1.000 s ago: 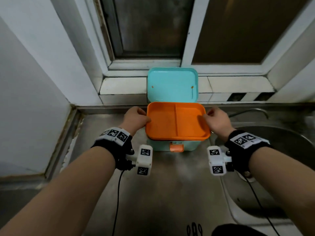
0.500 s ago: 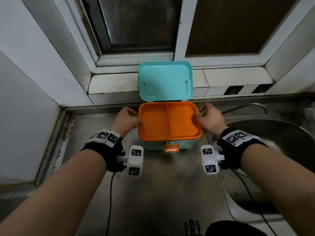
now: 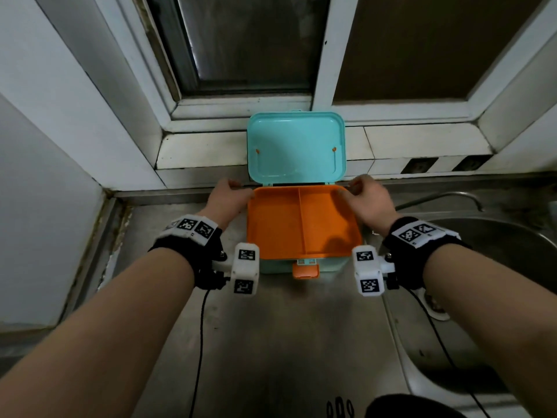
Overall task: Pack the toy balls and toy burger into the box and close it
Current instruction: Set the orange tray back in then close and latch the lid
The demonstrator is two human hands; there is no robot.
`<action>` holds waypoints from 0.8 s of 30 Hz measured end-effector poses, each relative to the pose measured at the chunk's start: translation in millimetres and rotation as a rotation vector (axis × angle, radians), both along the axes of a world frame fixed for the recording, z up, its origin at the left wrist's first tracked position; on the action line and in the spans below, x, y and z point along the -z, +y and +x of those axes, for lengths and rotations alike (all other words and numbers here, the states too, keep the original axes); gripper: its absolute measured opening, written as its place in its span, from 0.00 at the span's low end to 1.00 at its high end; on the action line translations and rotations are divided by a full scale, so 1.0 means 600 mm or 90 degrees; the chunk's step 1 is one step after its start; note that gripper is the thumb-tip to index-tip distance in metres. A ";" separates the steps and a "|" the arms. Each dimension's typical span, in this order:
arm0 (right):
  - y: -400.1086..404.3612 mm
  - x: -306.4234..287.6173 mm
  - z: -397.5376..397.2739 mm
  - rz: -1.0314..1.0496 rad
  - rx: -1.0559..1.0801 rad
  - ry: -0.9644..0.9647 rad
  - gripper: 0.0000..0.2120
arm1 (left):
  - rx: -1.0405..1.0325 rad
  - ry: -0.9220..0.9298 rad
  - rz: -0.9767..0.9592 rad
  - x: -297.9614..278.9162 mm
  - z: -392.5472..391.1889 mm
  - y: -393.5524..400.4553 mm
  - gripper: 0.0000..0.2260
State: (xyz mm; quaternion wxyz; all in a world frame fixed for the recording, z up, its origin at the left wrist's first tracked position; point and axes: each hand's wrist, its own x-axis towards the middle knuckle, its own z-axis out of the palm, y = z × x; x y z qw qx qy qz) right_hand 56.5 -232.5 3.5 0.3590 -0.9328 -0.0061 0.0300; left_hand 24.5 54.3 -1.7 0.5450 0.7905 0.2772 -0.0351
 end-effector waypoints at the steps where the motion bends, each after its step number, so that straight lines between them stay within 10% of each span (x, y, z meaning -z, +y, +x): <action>1: 0.008 -0.002 0.000 0.028 0.001 0.014 0.21 | -0.004 0.007 -0.028 -0.004 0.000 -0.001 0.30; 12: 0.035 -0.003 -0.056 0.290 0.069 0.152 0.38 | 0.057 -0.014 -0.256 -0.001 -0.048 -0.045 0.11; 24: 0.052 0.038 -0.099 0.378 0.026 0.102 0.46 | -0.009 -0.048 -0.234 0.005 -0.092 -0.044 0.30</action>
